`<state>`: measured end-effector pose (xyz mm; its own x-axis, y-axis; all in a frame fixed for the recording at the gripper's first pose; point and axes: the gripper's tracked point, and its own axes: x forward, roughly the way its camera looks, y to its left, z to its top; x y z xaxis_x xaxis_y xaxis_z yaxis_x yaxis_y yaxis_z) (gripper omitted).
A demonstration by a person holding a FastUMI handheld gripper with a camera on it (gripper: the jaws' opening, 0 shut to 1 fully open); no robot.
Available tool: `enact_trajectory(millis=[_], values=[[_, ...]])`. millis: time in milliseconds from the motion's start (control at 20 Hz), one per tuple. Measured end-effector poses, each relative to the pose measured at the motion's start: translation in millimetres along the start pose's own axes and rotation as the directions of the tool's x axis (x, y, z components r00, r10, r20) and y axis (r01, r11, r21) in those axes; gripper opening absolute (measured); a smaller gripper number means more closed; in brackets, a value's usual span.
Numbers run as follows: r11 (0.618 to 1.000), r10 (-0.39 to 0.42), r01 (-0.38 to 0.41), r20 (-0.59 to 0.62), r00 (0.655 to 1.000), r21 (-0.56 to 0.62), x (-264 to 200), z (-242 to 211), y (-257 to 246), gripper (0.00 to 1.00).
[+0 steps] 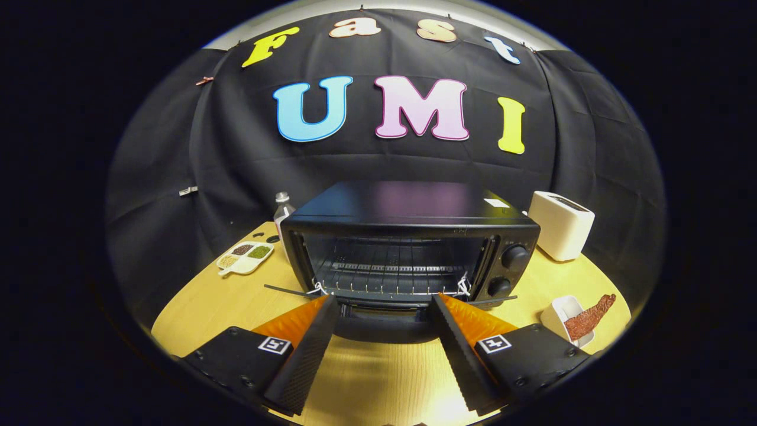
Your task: Open the toaster oven, put the food inside, and close the toaster oven door.
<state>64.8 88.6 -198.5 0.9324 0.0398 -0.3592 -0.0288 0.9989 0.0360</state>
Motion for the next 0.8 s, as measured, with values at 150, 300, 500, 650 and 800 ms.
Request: enact_trajectory(millis=[150, 300, 500, 650, 800], values=[[0.995, 0.022, -0.023, -0.011, 1.0, -0.099, -11, -19, 3, 0.98], [0.988, 0.036, -0.039, -0.024, 0.999, -0.151, -18, -39, 0, 0.98], [0.992, 0.055, -0.072, -0.153, 0.987, -0.102, -21, -88, 1, 0.98], [0.998, 0.045, -0.057, -0.265, 0.963, -0.039, -22, -119, -11, 0.98], [0.995, 0.072, -0.085, -0.2, 0.977, -0.056, -30, -96, -12, 0.98]])
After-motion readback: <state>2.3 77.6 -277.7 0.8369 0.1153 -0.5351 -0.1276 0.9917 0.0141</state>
